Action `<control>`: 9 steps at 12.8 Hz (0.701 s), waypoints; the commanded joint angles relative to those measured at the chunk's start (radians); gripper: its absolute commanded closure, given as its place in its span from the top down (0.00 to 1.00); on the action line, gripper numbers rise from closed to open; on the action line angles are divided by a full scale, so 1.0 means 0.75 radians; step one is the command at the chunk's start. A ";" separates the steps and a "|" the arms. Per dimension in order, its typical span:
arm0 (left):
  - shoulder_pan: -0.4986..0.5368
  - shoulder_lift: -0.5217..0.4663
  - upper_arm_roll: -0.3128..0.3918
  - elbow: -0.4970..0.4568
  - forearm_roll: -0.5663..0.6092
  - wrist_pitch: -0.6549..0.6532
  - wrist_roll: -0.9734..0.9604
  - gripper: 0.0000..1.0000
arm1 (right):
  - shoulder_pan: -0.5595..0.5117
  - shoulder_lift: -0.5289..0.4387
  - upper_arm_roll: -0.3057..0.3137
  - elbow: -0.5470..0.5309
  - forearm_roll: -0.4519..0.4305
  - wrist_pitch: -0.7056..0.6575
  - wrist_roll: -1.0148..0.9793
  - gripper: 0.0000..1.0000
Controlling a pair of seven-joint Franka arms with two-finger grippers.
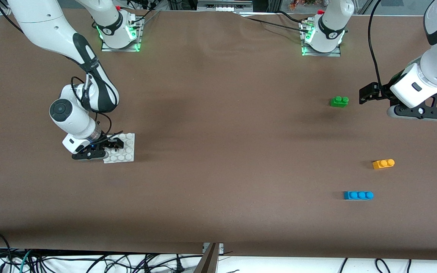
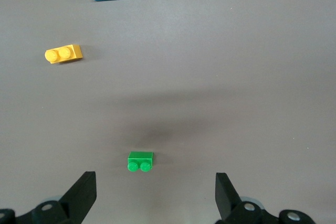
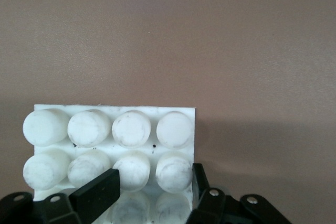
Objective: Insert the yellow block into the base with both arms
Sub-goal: 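Slide the white base plate toward the table middle with the right gripper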
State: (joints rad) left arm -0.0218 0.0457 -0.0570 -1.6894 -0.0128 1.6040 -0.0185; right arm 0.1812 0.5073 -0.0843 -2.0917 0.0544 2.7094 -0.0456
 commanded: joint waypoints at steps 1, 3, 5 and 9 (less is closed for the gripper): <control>0.015 0.013 -0.006 0.037 -0.030 -0.032 0.014 1.00 | 0.055 0.070 0.000 0.020 0.078 0.085 -0.009 0.63; 0.025 0.013 -0.006 0.037 -0.030 -0.034 0.014 1.00 | 0.102 0.086 -0.002 0.022 0.126 0.106 0.012 0.63; 0.027 0.013 -0.008 0.037 -0.030 -0.034 0.014 1.00 | 0.149 0.091 -0.002 0.024 0.126 0.106 0.081 0.63; 0.027 0.013 -0.006 0.037 -0.030 -0.034 0.014 1.00 | 0.318 0.148 -0.006 0.105 0.122 0.104 0.279 0.63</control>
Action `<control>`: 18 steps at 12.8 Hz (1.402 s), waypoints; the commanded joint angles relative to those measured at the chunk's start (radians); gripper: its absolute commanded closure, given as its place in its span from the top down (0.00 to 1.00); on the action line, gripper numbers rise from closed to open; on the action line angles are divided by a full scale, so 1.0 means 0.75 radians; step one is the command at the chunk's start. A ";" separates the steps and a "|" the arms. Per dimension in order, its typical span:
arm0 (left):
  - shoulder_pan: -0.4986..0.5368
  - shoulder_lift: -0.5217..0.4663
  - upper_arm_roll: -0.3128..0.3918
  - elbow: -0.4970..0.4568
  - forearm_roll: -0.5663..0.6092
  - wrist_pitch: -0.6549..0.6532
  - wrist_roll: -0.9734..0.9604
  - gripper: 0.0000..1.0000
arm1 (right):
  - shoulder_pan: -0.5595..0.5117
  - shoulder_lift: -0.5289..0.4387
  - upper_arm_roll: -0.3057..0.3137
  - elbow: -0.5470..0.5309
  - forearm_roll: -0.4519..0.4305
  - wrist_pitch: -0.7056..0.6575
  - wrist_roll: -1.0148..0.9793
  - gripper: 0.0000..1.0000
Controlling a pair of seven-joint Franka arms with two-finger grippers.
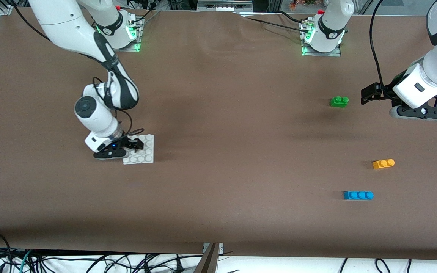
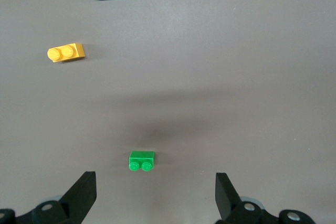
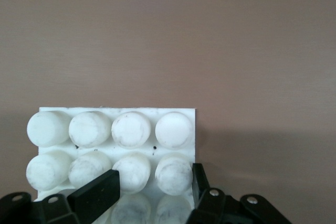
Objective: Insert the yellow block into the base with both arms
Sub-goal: 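Slide the white base plate toward the table middle with the right gripper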
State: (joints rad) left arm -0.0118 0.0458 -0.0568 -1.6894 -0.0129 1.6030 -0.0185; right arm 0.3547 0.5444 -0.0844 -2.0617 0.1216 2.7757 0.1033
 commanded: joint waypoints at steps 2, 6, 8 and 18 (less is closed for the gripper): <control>0.014 0.013 -0.006 0.037 -0.030 -0.033 0.014 1.00 | 0.171 0.133 -0.008 0.114 0.032 0.013 0.175 0.63; 0.014 0.013 -0.008 0.037 -0.030 -0.033 0.014 1.00 | 0.335 0.247 -0.020 0.259 0.032 0.007 0.438 0.63; 0.014 0.013 -0.008 0.037 -0.030 -0.033 0.014 1.00 | 0.390 0.319 -0.018 0.368 0.032 -0.001 0.551 0.63; 0.014 0.013 -0.008 0.037 -0.030 -0.033 0.014 1.00 | 0.570 0.444 0.002 0.595 0.018 -0.015 0.729 0.63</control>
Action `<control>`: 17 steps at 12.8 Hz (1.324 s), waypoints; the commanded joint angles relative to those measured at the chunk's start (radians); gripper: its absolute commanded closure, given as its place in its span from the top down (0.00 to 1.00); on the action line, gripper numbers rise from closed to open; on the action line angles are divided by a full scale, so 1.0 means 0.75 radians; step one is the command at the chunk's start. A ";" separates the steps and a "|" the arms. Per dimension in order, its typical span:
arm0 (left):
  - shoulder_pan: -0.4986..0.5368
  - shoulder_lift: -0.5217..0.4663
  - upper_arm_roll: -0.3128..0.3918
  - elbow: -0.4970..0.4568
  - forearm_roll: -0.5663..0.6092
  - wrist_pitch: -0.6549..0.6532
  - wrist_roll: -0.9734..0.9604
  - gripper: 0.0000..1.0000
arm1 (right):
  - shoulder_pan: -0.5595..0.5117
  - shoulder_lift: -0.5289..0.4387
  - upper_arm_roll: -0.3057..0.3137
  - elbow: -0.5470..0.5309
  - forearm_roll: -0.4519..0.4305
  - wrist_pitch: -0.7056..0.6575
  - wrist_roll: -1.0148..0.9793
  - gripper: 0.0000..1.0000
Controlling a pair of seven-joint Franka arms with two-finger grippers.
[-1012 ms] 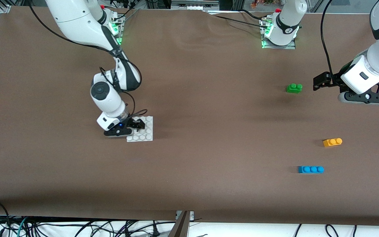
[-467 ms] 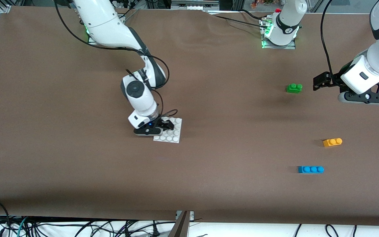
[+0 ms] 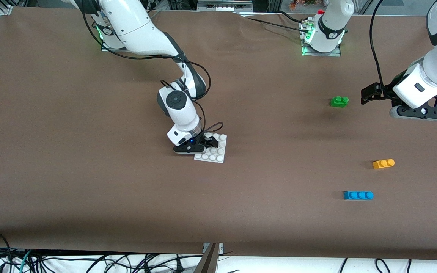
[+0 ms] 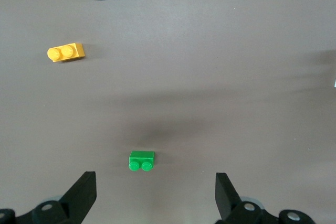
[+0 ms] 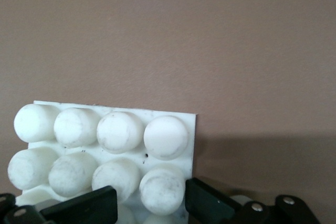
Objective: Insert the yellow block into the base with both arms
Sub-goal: 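Slide the white base plate toward the table middle with the right gripper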
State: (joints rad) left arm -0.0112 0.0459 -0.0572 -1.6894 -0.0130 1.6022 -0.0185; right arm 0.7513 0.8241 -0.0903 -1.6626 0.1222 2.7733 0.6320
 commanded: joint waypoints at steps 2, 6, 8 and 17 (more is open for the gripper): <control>0.013 0.012 -0.008 0.037 -0.030 -0.032 0.014 1.00 | 0.086 0.091 0.010 0.100 0.017 -0.012 0.025 0.63; 0.017 0.012 -0.008 0.037 -0.030 -0.034 0.014 1.00 | 0.158 0.128 0.010 0.169 0.025 -0.012 0.031 0.63; 0.019 0.012 -0.008 0.037 -0.030 -0.038 0.016 1.00 | 0.156 0.124 0.010 0.194 0.031 -0.028 0.033 0.63; 0.021 0.012 -0.006 0.035 -0.032 -0.042 0.014 1.00 | 0.015 -0.219 0.006 0.286 0.033 -0.674 0.013 0.98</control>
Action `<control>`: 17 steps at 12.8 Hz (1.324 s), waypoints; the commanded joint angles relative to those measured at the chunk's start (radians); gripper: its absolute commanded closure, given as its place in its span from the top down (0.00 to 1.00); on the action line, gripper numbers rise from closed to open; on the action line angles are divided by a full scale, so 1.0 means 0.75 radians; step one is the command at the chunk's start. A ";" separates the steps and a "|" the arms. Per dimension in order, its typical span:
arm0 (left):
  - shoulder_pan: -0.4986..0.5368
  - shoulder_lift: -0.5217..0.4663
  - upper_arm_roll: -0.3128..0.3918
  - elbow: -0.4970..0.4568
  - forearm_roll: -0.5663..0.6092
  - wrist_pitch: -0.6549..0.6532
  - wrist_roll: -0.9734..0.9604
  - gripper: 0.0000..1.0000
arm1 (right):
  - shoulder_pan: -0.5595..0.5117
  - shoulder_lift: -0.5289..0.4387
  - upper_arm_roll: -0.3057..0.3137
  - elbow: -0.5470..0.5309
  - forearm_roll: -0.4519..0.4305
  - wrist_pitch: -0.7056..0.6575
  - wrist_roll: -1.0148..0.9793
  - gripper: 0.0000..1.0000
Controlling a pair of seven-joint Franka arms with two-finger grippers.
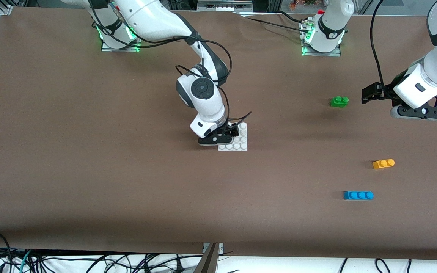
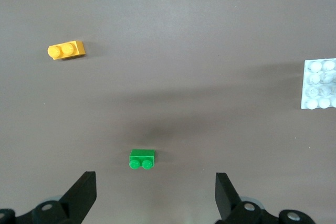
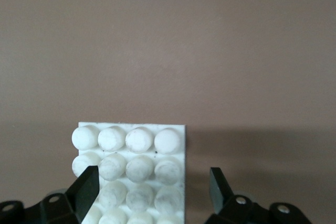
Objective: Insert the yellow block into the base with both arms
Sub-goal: 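Release the plate and retract the right gripper while the left gripper reaches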
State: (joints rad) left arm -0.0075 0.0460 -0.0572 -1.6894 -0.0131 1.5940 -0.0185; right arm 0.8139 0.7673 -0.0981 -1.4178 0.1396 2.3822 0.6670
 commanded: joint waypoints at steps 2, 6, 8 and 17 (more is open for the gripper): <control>0.034 0.020 -0.008 0.035 -0.032 -0.031 0.016 1.00 | -0.211 -0.327 0.018 -0.114 0.010 -0.338 -0.152 0.99; 0.120 0.118 -0.006 0.105 -0.009 0.020 0.021 1.00 | -0.544 -0.803 0.018 -0.469 0.010 -0.519 -0.537 0.99; 0.218 0.192 -0.006 0.146 -0.013 0.022 0.027 1.00 | -0.659 -0.914 0.018 -0.494 0.010 -0.699 -0.607 0.99; 0.411 0.648 -0.008 0.195 0.048 0.666 0.204 1.00 | -0.791 -1.070 -0.057 -0.435 -0.209 -0.941 -0.881 0.99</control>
State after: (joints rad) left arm 0.3015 0.4541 -0.0530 -1.5905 -0.0074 2.0116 0.0926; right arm 0.2280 -0.0258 -0.1208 -1.7562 -0.0036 1.7143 0.0443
